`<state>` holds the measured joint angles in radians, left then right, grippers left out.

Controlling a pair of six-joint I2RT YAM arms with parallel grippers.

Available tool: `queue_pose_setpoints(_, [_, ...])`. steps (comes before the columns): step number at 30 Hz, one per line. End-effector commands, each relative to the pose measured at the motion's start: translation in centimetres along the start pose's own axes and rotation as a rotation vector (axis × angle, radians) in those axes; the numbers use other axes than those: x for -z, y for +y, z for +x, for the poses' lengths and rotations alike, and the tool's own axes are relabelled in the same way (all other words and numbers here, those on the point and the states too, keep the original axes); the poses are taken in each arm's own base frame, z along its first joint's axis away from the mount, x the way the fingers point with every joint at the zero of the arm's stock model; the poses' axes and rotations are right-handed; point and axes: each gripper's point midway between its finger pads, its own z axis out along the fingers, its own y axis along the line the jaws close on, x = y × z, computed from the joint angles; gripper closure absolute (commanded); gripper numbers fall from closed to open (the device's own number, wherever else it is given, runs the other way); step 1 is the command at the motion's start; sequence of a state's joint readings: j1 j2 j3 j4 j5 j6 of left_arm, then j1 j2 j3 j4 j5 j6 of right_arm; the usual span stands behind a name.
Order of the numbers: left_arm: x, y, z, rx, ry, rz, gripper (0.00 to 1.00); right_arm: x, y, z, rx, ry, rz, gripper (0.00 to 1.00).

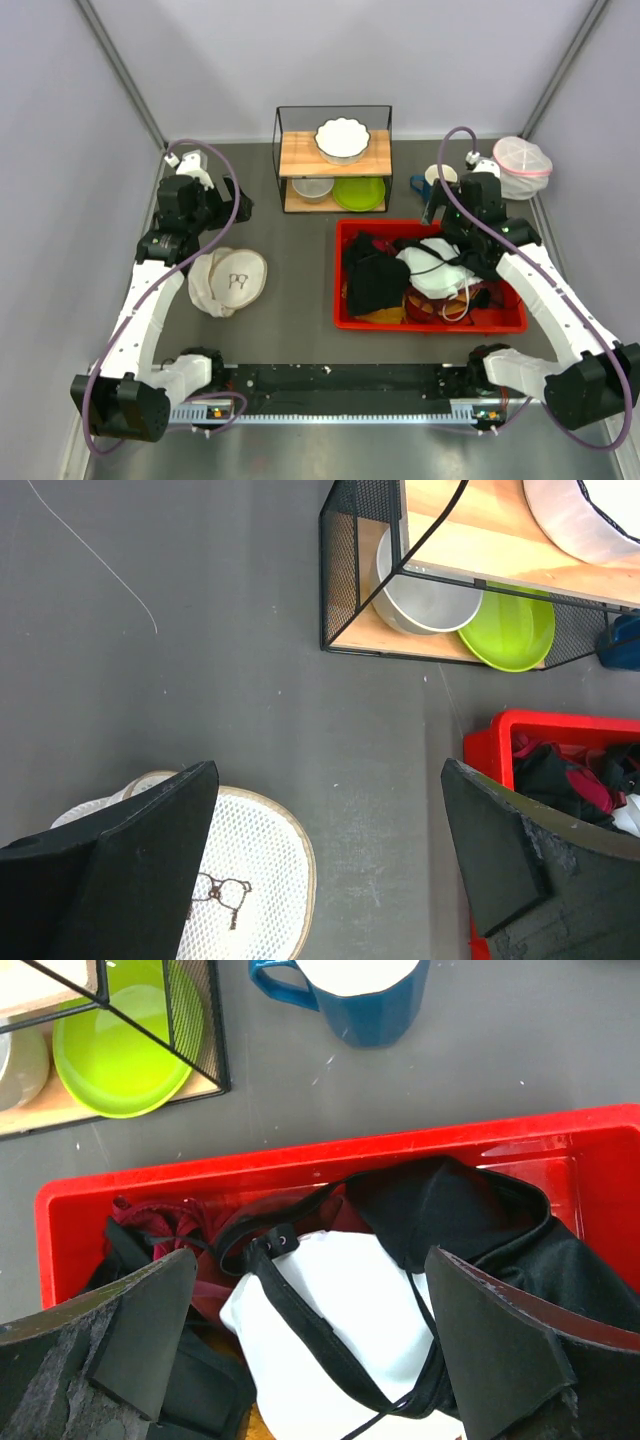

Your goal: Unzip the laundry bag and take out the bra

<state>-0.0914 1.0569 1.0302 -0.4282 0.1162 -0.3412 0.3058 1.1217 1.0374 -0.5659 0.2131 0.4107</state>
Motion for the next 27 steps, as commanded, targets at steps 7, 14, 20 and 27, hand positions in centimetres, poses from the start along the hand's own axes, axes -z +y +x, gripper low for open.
queue_pose_setpoints(7, [0.6, -1.3, -2.3, -0.015, -0.053, 0.046, 0.01, 2.0, -0.4, -3.3, -0.074, -0.140, 0.034, 0.01])
queue_pose_setpoints(14, [0.1, -0.5, -1.8, -0.011, -0.004, -0.004, 0.01, 0.7, -3.9, -4.0, -0.110, -0.133, 0.133, 0.01])
queue_pose_setpoints(20, [0.0, -1.5, -1.9, -0.002, 0.006, 0.048, 0.01, -0.7, -9.9, -7.8, -0.345, -0.162, 0.230, 0.01])
queue_pose_setpoints(27, [-1.3, -1.9, -0.7, 0.013, 0.066, 0.078, 0.01, -3.6, -16.9, -10.1, -0.615, -0.223, 0.418, 0.01])
